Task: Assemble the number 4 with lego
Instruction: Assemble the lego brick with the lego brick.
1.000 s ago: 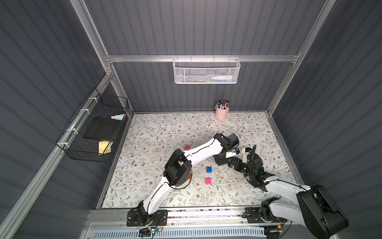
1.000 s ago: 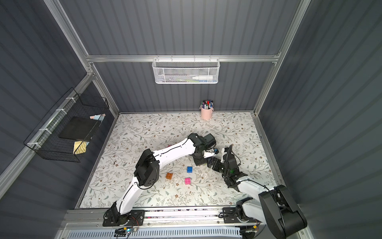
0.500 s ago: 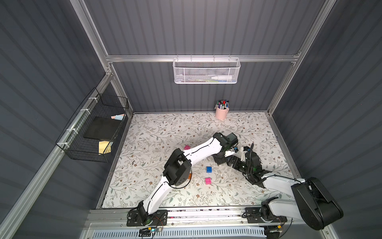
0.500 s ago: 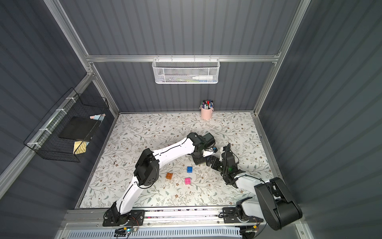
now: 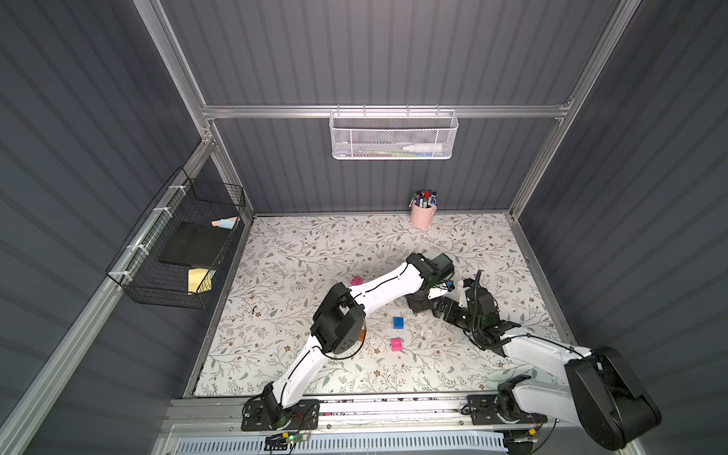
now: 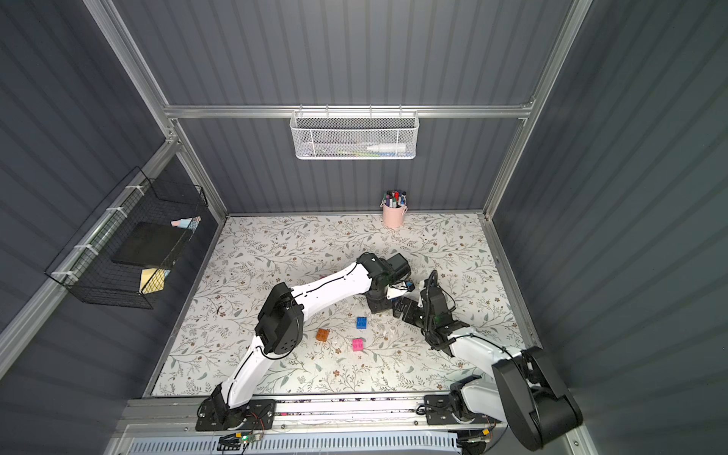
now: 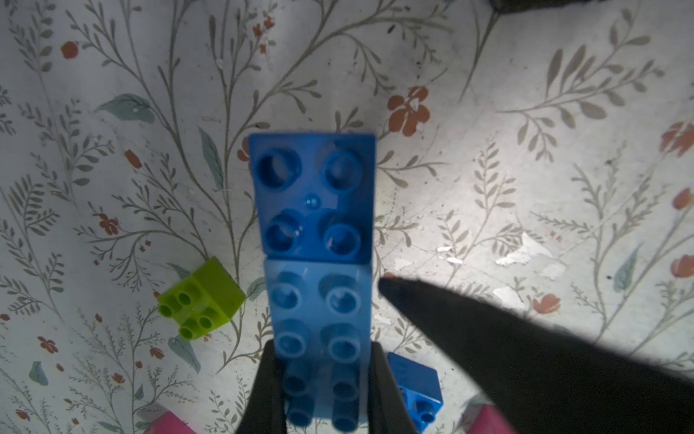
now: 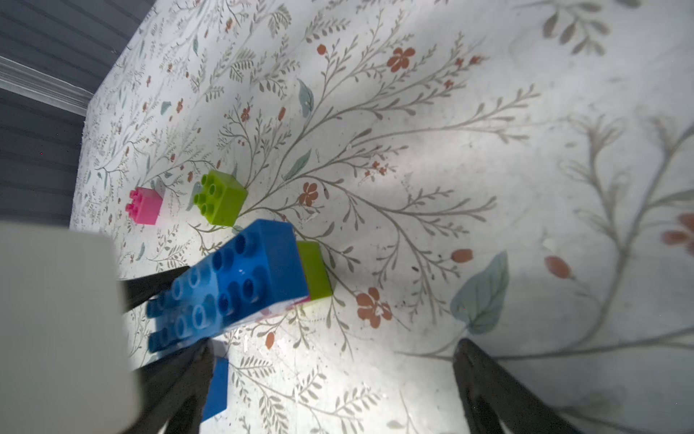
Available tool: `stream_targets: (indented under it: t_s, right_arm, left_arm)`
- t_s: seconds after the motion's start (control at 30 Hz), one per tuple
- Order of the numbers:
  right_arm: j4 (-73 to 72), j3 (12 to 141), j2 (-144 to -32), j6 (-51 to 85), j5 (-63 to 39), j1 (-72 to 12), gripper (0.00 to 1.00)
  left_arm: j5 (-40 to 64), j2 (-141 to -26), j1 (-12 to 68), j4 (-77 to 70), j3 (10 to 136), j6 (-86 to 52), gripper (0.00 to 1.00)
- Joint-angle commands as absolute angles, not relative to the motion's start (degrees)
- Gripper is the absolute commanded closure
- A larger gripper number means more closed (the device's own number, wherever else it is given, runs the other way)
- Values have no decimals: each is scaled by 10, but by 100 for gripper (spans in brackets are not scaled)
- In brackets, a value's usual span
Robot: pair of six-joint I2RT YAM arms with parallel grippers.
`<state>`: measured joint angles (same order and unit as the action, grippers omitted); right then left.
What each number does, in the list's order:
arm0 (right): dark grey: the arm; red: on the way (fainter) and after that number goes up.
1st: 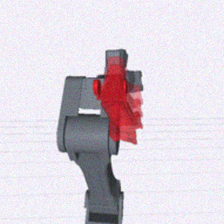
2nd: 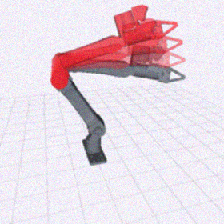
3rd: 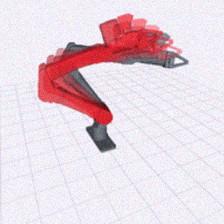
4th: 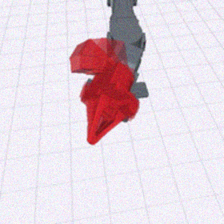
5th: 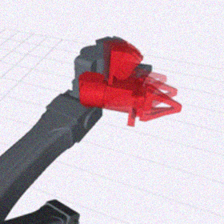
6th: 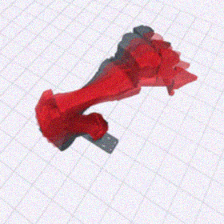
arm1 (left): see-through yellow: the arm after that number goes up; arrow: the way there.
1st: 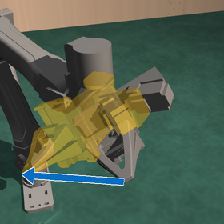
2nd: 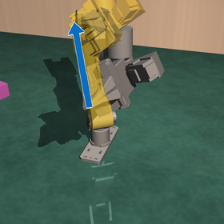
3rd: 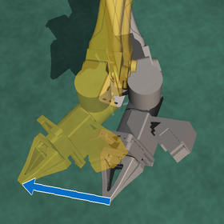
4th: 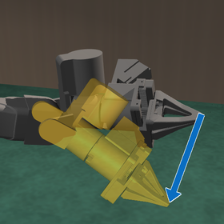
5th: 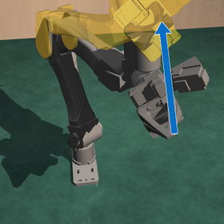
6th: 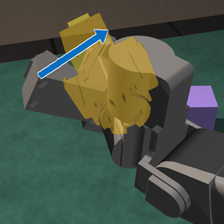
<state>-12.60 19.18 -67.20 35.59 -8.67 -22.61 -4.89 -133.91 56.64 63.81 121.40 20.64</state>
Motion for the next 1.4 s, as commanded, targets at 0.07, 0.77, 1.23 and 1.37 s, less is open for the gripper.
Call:
stream_targets:
  t_s: [0.07,0.77,1.23,1.37]
  right_arm:
    - [-22,241,-599,340,-75,-226,1]
    - [206,267,-466,316,-117,-219,1]
    - [181,256,-488,326,-130,-213,1]
    - [178,256,-492,325,-133,-212,1]
  left_arm:
    - [-24,-1363,580,673,1210,249,100]
    - [-34,-1375,578,677,1229,319,88]
    - [-41,-1366,579,670,1227,334,68]
    - [-37,-1359,578,660,1219,334,59]
